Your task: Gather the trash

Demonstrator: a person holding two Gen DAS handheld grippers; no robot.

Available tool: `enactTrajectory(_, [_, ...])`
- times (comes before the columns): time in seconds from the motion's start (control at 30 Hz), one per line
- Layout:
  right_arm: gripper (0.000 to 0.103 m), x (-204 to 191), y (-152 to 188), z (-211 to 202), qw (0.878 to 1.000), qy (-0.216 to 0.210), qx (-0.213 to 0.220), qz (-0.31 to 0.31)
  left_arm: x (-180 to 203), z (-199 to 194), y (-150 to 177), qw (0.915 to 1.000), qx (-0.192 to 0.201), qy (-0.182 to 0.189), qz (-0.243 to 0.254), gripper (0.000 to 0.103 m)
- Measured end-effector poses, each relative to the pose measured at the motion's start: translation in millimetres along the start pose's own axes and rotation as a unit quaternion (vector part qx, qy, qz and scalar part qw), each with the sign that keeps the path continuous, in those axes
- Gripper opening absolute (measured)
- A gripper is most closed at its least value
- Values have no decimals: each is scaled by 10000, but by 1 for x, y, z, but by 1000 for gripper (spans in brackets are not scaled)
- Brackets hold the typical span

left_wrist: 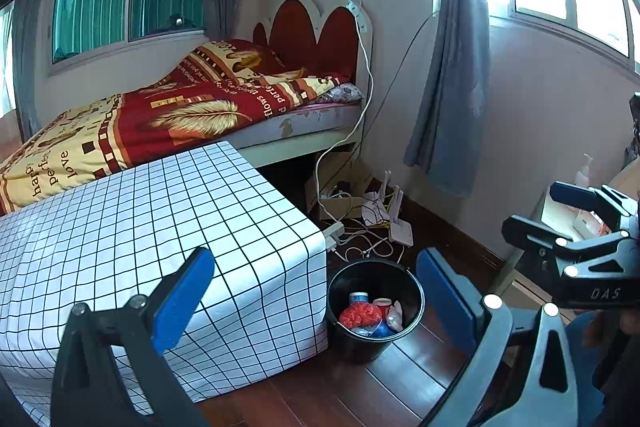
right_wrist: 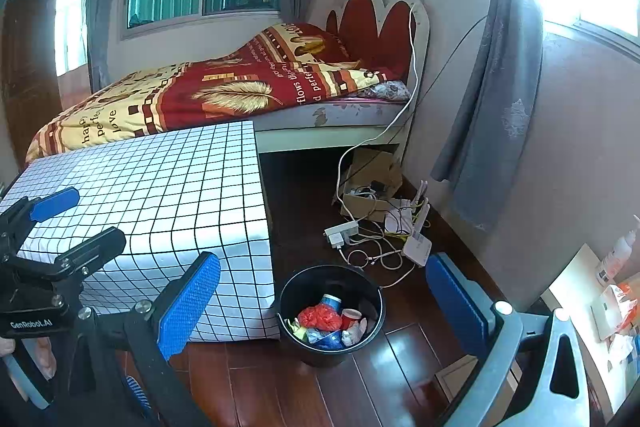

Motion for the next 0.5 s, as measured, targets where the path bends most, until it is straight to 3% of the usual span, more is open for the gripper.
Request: enactTrajectory(0.5, [103, 2, 6, 1, 10000, -18, -18, 52, 2, -1, 2, 10000, -18, 19, 7, 102])
Point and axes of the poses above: each gripper's, at about its wrist camera, not at the fingertips, and z roughly the way its jaws point, x to its right, y to its underside, the point moved 8 cm from there along z, roughly the way its jaws point, and after that the axes turned 4 degrees about -y, right-handed, at the moved point
